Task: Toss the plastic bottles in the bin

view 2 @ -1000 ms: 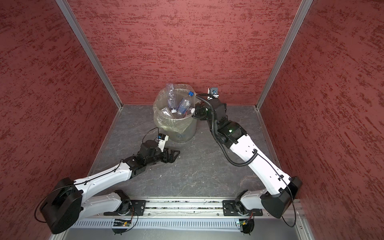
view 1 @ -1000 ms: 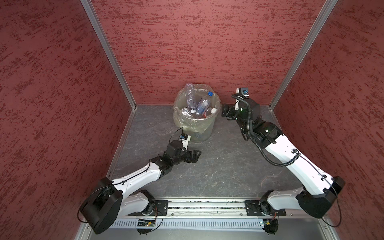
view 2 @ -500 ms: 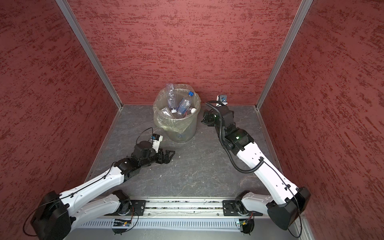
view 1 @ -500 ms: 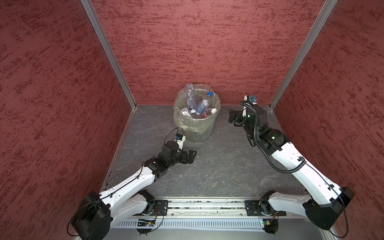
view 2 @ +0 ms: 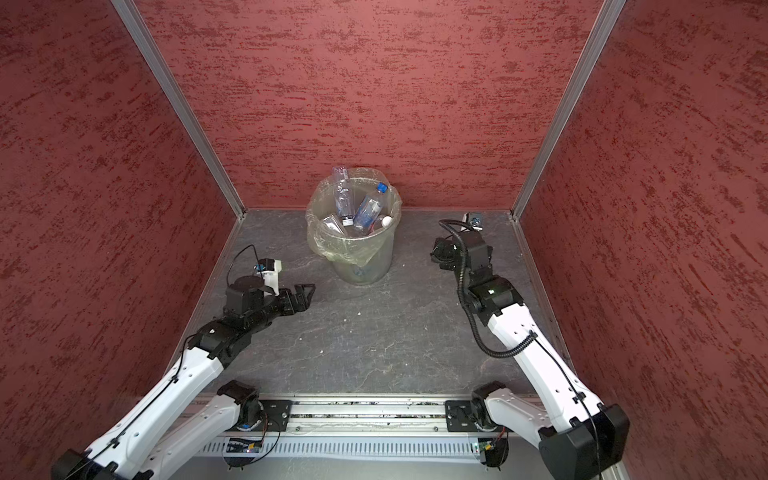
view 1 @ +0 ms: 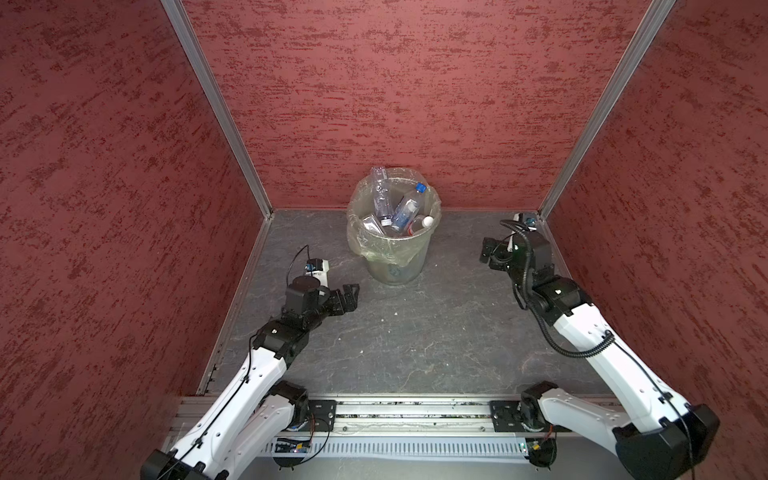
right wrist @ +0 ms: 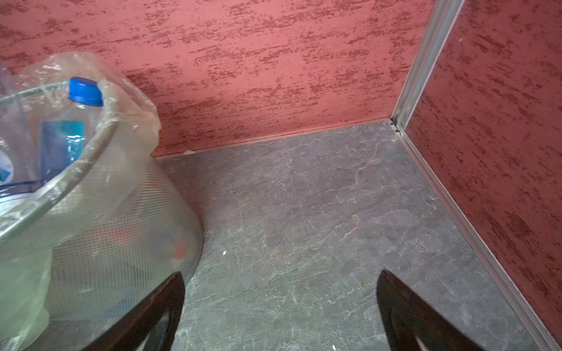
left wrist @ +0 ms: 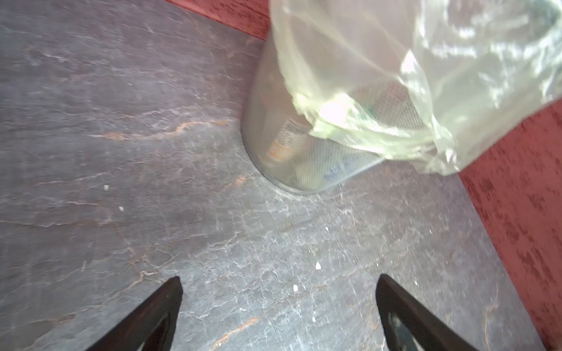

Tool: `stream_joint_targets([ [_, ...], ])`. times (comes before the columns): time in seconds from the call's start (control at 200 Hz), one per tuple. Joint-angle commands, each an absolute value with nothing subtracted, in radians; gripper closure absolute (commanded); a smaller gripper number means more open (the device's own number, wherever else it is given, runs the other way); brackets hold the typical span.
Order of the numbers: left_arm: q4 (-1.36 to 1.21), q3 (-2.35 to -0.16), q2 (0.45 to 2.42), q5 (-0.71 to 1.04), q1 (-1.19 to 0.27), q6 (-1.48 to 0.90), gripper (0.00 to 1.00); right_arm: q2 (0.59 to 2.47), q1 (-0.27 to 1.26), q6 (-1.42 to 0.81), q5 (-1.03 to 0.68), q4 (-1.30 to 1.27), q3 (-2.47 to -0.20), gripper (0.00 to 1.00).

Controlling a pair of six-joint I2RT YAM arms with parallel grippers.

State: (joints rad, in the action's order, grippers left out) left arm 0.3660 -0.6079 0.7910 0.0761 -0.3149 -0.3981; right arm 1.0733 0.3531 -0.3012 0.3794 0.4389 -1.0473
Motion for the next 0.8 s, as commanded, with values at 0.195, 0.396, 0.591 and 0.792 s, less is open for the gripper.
stream_joint_targets([
  [0.195,0.412,-0.733,0.81,0.027,-0.188,-0.431,0.01,0.96,0.293,-0.338,0.365,0.386,-0.935,0.02],
  [0.396,0.341,-0.778,0.83,-0.039,-0.114,-0.392,0.01,0.931,0.288,-0.31,0.357,0.344,-0.893,0.02],
  [0.591,0.039,-0.684,0.817,-0.102,-0.102,-0.171,0.01,0.91,0.288,-0.297,0.351,0.296,-0.838,0.02],
  [0.792,-0.173,-0.542,0.868,-0.102,-0.08,-0.036,0.01,0.84,0.288,-0.241,0.297,0.146,-0.696,0.01],
])
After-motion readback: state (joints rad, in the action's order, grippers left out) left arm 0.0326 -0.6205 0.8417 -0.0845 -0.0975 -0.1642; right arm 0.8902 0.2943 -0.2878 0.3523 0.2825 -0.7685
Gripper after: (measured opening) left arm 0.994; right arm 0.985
